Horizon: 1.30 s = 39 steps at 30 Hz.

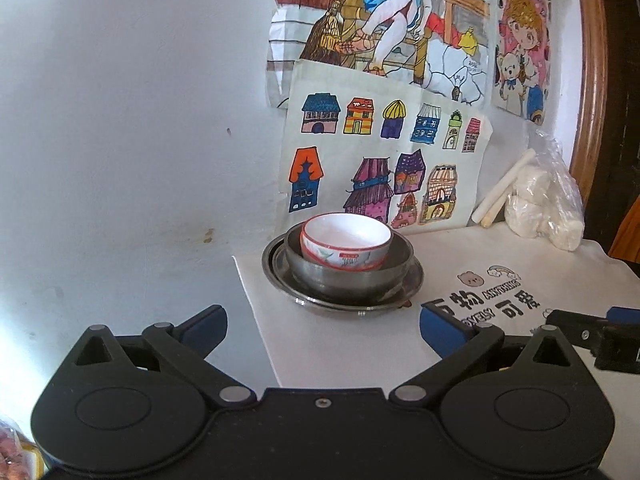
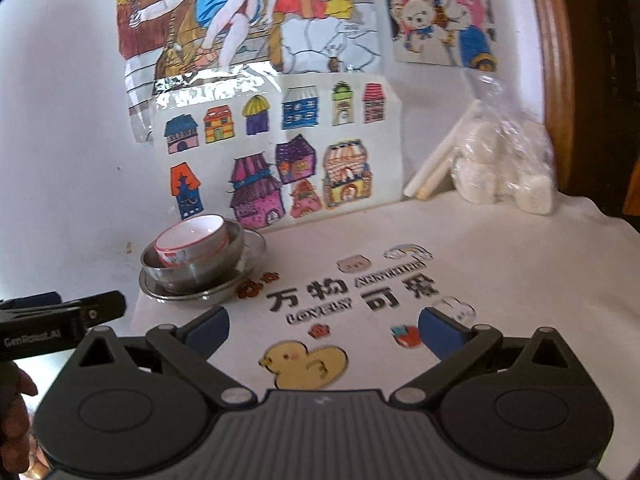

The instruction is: Organize plates and bowls

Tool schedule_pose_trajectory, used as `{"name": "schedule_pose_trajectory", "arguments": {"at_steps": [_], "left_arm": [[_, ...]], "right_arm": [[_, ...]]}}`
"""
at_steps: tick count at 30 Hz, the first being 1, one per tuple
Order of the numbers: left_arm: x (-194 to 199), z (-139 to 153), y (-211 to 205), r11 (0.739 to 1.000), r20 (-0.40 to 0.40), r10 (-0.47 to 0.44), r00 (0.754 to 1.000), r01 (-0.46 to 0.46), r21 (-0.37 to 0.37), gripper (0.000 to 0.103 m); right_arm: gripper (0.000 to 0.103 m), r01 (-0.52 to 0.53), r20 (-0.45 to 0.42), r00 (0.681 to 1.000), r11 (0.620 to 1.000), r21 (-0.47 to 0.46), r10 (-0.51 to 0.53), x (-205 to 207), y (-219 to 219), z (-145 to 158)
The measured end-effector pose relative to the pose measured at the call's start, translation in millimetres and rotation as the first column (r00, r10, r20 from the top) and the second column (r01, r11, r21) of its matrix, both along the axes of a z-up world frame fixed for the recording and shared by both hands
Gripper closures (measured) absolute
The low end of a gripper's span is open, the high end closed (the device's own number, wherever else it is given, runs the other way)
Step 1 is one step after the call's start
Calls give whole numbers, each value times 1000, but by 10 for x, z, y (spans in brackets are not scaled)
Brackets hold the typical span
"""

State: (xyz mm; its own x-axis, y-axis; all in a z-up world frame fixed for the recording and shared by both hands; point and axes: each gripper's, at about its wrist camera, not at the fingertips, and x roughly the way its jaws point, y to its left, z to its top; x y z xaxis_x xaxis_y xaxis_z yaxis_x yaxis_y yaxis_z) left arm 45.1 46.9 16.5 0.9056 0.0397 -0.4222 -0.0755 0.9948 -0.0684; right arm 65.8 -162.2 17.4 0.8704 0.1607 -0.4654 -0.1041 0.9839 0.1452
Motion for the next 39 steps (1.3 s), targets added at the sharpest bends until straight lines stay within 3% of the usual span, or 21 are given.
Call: {"name": "schedule_pose_trajectory", "arguments": {"at_steps": [16,39], "left_arm": [[-454,-194,-61,1000,47,-3,999,1,26,1],[-471,-241,-107,999,40,-9,999,8,40,1]], "right_arm": [[0,125,41,991,992,19,-126,-526,-108,-216],[0,124,25,992,991,40,-125,-636,-75,-275]]}}
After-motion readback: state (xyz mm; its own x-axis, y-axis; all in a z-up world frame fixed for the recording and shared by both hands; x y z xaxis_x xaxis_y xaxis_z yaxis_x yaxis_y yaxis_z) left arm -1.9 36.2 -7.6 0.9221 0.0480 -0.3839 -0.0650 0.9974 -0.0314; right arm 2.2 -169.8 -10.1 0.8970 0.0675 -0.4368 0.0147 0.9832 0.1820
